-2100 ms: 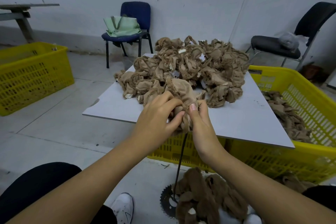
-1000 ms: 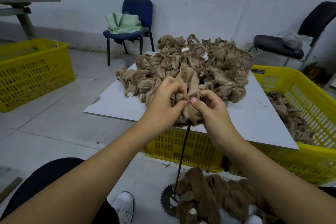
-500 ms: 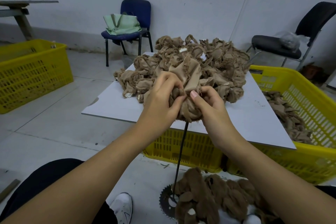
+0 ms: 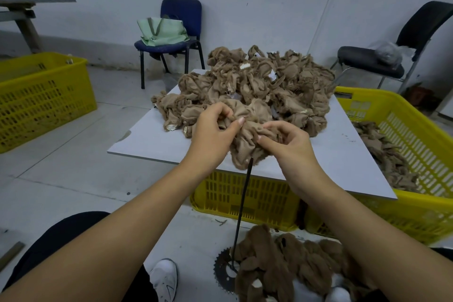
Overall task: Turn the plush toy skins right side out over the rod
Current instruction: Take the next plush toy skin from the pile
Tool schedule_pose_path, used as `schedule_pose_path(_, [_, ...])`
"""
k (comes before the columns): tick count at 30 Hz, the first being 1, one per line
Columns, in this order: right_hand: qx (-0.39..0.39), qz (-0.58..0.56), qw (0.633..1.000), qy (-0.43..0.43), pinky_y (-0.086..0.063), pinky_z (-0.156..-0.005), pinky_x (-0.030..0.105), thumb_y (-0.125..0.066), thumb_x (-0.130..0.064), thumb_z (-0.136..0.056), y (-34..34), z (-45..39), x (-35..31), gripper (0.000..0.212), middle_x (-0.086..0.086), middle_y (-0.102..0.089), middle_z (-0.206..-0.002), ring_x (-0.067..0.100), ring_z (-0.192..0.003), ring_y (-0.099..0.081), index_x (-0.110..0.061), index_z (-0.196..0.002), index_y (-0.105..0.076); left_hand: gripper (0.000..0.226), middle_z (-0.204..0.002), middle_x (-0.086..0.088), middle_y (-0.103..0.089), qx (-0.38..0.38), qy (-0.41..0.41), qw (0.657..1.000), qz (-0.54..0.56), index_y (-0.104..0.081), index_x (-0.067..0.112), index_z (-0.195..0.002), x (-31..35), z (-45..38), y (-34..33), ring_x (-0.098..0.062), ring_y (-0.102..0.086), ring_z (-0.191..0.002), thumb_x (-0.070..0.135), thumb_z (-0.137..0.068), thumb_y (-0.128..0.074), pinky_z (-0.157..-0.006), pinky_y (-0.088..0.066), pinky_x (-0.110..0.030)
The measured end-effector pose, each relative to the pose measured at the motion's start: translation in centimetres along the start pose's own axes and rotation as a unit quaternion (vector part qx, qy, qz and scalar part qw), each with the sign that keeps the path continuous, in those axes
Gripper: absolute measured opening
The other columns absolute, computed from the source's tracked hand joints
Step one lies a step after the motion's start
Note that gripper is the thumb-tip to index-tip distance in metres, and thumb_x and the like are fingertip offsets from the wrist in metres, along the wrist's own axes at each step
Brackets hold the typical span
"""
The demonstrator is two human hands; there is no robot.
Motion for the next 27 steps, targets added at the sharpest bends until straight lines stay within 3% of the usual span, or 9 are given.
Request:
schedule_pose_path(2, [0.016, 0.003, 1.0, -0.011, -0.06, -0.076, 0.034, -0.071, 0.001, -0.087, 0.5, 0.0, 0.3, 0.017, 0.011, -0.072, -0.099, 0.024, -0.092, -0.071, -0.015, -0.089, -0.067, 0.014, -0.086, -0.006, -0.058, -0.043, -0.009, 0.999, 0.007, -0.06, 0.011, -0.088, 0.3, 0.0, -0.7, -0.016, -0.056, -0.066, 0.016, -0.092, -0.072, -0.056, -0.046, -0.025])
schedule_pose_path(4, [0.02, -0.017, 0.999, -0.026, -0.053, -0.068, 0.032, -0.066, 0.004, -0.089, 0.5, 0.2, 0.6, 0.02, 0.014, -0.065, -0.09, 0.027, -0.083, -0.065, -0.014, -0.081, -0.06, 0.017, -0.1, -0.004, -0.059, -0.082, -0.054, 0.995, 0.0, -0.064, 0.019, -0.092, 1.6, 0.4, -1.1, -0.018, -0.061, -0.089, 0.016, -0.084, -0.079, -0.075, -0.052, -0.024])
schedule_pose_path(8, [0.004, -0.115, 0.992, -0.051, -0.044, -0.062, 0.03, -0.044, 0.008, -0.09, -0.3, 0.4, 0.0, 0.024, 0.012, -0.056, -0.085, 0.026, -0.08, -0.053, -0.011, -0.079, -0.054, 0.025, -0.105, -0.005, -0.057, -0.09, -0.177, 0.979, -0.048, -0.064, 0.008, -0.093, 4.8, 1.2, 0.0, -0.014, -0.058, -0.104, 0.002, -0.076, -0.08, -0.095, -0.048, -0.028])
schedule_pose_path(12, [-0.027, -0.109, 0.992, -0.052, -0.05, -0.079, 0.04, -0.049, -0.025, -0.093, -2.0, 0.8, -1.0, 0.03, 0.025, -0.064, -0.111, 0.033, -0.1, -0.062, -0.001, -0.107, -0.06, 0.024, -0.101, -0.009, -0.055, -0.098, -0.27, 0.956, -0.063, -0.062, 0.002, -0.088, 7.1, 2.7, 0.7, -0.014, -0.055, -0.102, -0.01, -0.07, -0.072, -0.092, -0.044, -0.021])
schedule_pose_path(14, [-0.037, -0.059, 0.997, -0.029, -0.055, -0.078, 0.034, -0.054, -0.043, -0.096, -2.5, 1.5, -1.0, 0.042, 0.016, -0.067, -0.102, 0.022, -0.094, -0.067, -0.003, -0.11, -0.058, 0.025, -0.1, -0.011, -0.053, -0.136, -0.296, 0.943, -0.064, -0.061, 0.0, -0.087, 7.6, 3.7, -0.2, -0.019, -0.055, -0.099, -0.014, -0.068, -0.069, -0.09, -0.046, -0.028])
schedule_pose_path(16, [-0.032, -0.045, 0.998, -0.024, -0.055, -0.064, 0.02, -0.051, -0.041, -0.102, -2.8, 2.4, -0.5, 0.029, 0.0, -0.062, -0.09, 0.008, -0.079, -0.065, -0.012, -0.105, -0.053, 0.026, -0.1, -0.01, -0.051, -0.159, -0.307, 0.936, -0.063, -0.059, 0.0, -0.087, 7.5, 4.5, -0.9, -0.022, -0.054, -0.097, -0.015, -0.067, -0.068, -0.085, -0.048, -0.034])
schedule_pose_path(20, [-0.044, -0.035, 0.998, -0.025, -0.049, -0.055, 0.014, -0.043, -0.021, -0.105, -3.5, 2.8, 1.0, 0.003, -0.024, -0.06, -0.077, -0.009, -0.068, -0.06, -0.02, -0.103, -0.041, 0.024, -0.099, -0.003, -0.045, -0.168, -0.318, 0.929, -0.087, -0.055, 0.005, -0.085, 6.6, 5.6, -2.2, -0.024, -0.049, -0.09, -0.012, -0.071, -0.064, -0.075, -0.044, -0.039])
schedule_pose_path(22, [-0.045, -0.032, 0.998, -0.029, -0.048, -0.057, 0.011, -0.038, -0.012, -0.103, -3.6, 2.8, 1.7, 0.014, -0.037, -0.056, -0.069, -0.014, -0.069, -0.059, -0.017, -0.116, -0.037, 0.021, -0.1, -0.002, -0.045, -0.164, -0.322, 0.926, -0.108, -0.056, 0.005, -0.087, 5.9, 6.1, -2.8, -0.025, -0.048, -0.09, -0.009, -0.072, -0.062, -0.076, -0.043, -0.037])
schedule_pose_path(27, [-0.054, -0.023, 0.996, -0.062, -0.051, -0.063, 0.012, -0.036, -0.01, -0.102, -4.0, 3.1, 3.0, 0.033, -0.006, -0.059, -0.106, 0.001, -0.088, -0.065, -0.042, -0.111, -0.041, 0.026, -0.101, -0.004, -0.047, -0.132, -0.285, 0.941, -0.129, -0.065, 0.004, -0.097, 3.6, 6.7, -3.2, -0.024, -0.049, -0.093, -0.008, -0.074, -0.064, -0.082, -0.043, -0.034])
Point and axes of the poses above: each hand's wrist, its own z-axis away from the middle knuckle, its own y-axis out of the back of the hand, x = y × z, the point moved 10 cm from there along -z, towards the middle knuckle
